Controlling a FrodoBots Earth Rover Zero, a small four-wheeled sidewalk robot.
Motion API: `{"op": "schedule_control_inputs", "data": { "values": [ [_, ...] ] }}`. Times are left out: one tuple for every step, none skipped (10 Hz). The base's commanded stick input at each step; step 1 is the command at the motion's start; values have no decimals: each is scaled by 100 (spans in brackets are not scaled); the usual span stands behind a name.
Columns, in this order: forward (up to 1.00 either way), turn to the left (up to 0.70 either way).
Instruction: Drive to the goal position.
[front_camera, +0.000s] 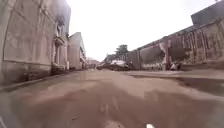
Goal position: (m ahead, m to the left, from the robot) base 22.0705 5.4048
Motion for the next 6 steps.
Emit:
{"op": "schedule_control_inputs", "data": {
  "values": [
    [70,0],
    [70,0],
    [70,0],
    [70,0],
    [70,0],
    [70,0]
  ]
}}
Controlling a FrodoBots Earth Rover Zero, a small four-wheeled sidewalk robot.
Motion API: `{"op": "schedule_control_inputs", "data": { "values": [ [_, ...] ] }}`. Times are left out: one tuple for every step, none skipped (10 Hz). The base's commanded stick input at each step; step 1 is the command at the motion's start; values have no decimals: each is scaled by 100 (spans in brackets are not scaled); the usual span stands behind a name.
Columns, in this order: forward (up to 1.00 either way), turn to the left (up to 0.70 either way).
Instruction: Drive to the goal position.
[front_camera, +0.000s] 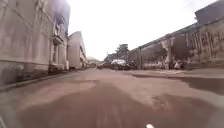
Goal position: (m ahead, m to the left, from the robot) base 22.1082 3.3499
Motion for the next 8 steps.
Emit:
{"op": "schedule_control_inputs", "data": {
  "values": [
    [70,0],
    [70,0],
    [70,0],
    [70,0],
    [70,0],
    [70,0],
    [70,0],
    [70,0]
  ]
}}
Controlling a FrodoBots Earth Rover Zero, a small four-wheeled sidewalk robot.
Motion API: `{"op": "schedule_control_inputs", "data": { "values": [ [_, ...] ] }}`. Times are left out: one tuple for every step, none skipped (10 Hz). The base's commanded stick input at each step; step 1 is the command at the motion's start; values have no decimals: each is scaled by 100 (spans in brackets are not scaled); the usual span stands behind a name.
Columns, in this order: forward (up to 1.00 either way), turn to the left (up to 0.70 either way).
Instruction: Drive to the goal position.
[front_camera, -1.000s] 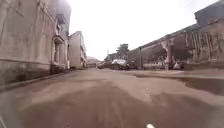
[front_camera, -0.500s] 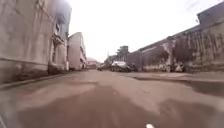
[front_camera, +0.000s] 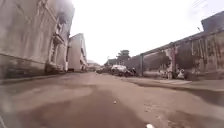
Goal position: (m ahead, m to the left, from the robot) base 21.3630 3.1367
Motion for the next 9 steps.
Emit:
{"op": "schedule_control_inputs", "data": {
  "values": [
    [70,0],
    [70,0],
    [70,0],
    [70,0],
    [70,0],
    [70,0],
    [70,0],
    [70,0],
    [70,0]
  ]
}}
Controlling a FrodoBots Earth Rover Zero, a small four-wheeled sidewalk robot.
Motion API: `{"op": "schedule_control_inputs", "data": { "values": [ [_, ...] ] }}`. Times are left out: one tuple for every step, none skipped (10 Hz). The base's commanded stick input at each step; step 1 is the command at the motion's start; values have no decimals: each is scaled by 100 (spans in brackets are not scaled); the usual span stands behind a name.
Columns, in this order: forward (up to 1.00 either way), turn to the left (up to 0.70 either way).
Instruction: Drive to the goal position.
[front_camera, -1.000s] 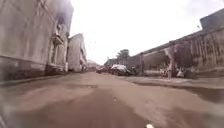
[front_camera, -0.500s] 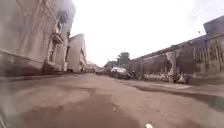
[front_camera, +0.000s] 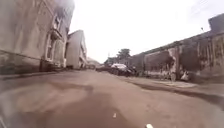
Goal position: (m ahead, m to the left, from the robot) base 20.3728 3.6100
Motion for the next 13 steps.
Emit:
{"op": "schedule_control_inputs", "data": {
  "values": [
    [70,0],
    [70,0],
    [70,0],
    [70,0],
    [70,0],
    [70,0],
    [70,0],
    [70,0],
    [70,0],
    [70,0],
    [70,0],
    [70,0],
    [70,0]
  ]
}}
